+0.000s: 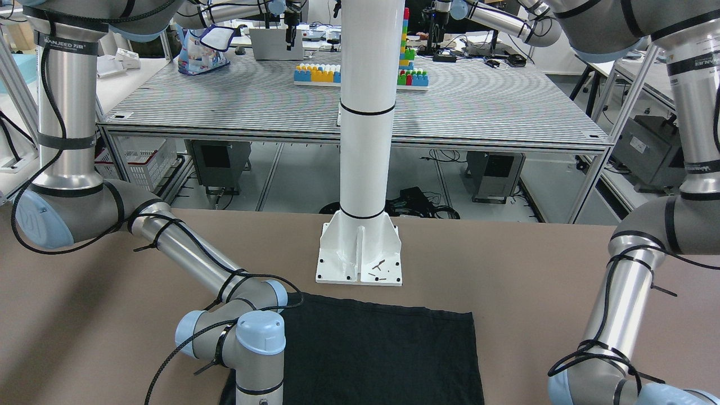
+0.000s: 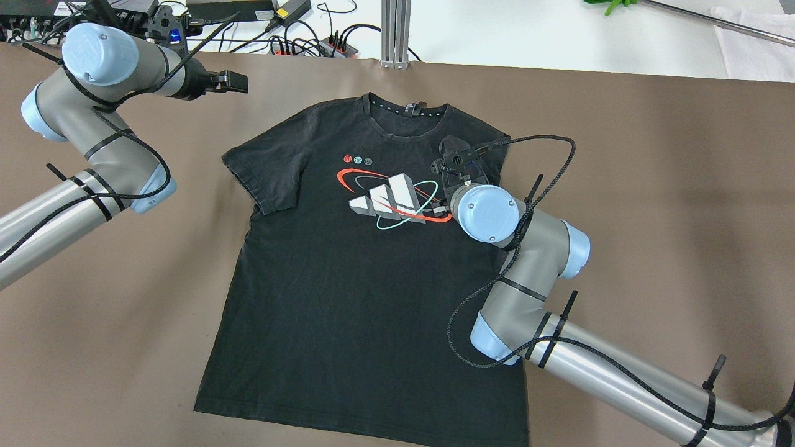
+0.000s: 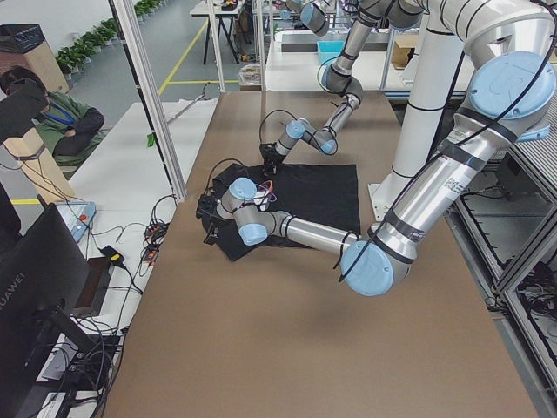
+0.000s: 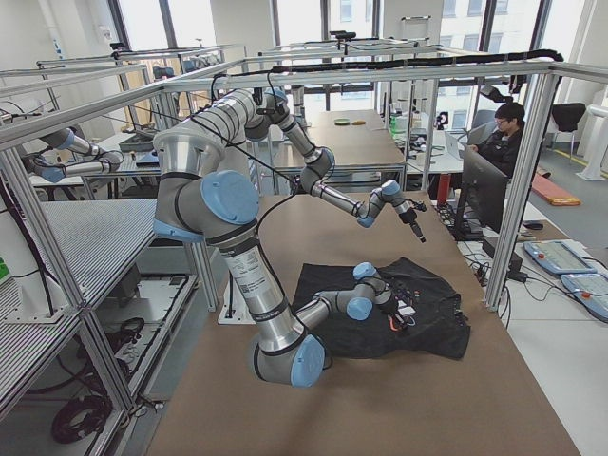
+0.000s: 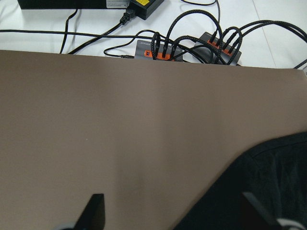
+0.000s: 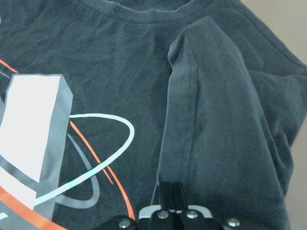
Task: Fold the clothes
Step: 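Fold the held sleeve inward over the shirt body with the right gripper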
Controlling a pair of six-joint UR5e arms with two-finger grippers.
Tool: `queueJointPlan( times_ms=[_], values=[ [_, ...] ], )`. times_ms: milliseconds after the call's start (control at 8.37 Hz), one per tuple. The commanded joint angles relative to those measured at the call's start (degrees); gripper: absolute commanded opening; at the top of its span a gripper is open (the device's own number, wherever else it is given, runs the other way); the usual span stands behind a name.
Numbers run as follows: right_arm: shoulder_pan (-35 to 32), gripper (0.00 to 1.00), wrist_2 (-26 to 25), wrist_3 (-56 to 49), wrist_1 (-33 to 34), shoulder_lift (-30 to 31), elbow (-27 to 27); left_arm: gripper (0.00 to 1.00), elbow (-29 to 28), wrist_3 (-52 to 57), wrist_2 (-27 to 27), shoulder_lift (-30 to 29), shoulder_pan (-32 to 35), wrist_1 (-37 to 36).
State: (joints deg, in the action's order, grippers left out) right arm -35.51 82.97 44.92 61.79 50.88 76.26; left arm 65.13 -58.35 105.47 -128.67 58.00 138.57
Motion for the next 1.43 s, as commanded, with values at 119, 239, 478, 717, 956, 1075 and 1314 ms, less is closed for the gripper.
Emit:
queueJointPlan(
  times_ms=[119,239,478,717,956,1075,1314],
  values=[
    [0.0,0.0,0.52,-0.53,0.17,-0.17,2.38,1.0,0.0,-0.01,0.0,-0.09,0.1,-0.14],
    [-0.09,0.0,0.7,-1.41,0.26,-0.17,4.23,1.0,0.0,-0.01,0.0,-0.09,0.27,-0.22],
    [-0.09,0.0,1.67,-1.42,0.35,0.09,5.13,1.0,0.0,-0.01,0.0,-0.09,0.36,-0.14],
    [-0.09,0.0,1.76,-1.5,0.35,2.8,8.18,1.0,0.0,-0.01,0.0,-0.09,0.36,-0.23],
    [-0.09,0.0,2.2,-1.5,0.44,4.31,10.83,1.0,0.0,-0.01,0.0,-0.09,0.36,-0.22],
    [-0.09,0.0,2.2,-1.42,2.09,4.48,12.76,1.0,0.0,-0.01,0.0,-0.09,0.36,-0.23],
    [0.0,0.0,3.07,-1.42,3.95,4.57,14.01,1.0,0.0,-0.01,0.0,-0.09,0.36,-0.22]
  ],
)
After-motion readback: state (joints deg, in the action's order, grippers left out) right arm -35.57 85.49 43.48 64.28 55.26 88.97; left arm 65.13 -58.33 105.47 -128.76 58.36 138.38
